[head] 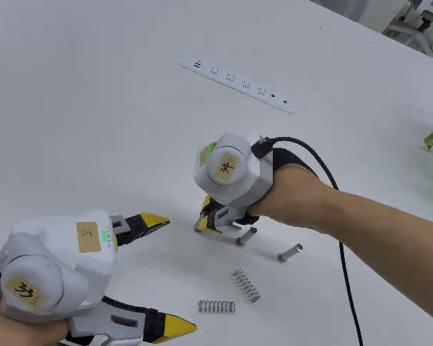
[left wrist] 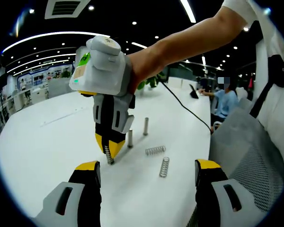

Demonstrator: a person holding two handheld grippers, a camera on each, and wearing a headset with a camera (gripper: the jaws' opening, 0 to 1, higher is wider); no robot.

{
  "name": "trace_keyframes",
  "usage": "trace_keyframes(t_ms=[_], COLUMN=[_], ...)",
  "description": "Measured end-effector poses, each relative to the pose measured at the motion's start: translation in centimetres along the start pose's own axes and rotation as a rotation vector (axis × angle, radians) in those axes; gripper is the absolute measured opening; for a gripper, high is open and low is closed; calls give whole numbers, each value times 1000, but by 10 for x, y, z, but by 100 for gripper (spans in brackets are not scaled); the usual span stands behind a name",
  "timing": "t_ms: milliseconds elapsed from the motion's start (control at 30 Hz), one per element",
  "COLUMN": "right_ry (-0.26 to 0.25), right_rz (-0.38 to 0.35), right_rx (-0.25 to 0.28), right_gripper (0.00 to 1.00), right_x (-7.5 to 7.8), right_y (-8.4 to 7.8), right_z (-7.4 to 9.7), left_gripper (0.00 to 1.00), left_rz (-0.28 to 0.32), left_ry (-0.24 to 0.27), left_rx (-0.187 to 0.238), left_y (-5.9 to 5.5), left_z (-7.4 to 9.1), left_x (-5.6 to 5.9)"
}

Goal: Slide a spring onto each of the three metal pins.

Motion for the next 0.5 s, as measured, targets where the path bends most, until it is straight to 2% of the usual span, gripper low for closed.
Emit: trace_keyframes(t_ms=[500], right_ry=[-16], right_rz=[-22], right_rx=[34], right_gripper=[22], right_x=[-1], right_y=[1], right_z=[8], left_gripper=[83], left_rz=[-14], left_ry=[3], left_rx=[-8], left_y=[4], left_z=[2], left_x=[1])
Point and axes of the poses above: the centre of the closed fingertips' face, and the gripper's own axes: z roughly backward along the fingers, x roughly to its right, y roughly out of its top, the point moved 8 cm from there along z, roughly backward along the fingers, and after that the axes turned 6 degrees about -x, right-handed, at the moved point
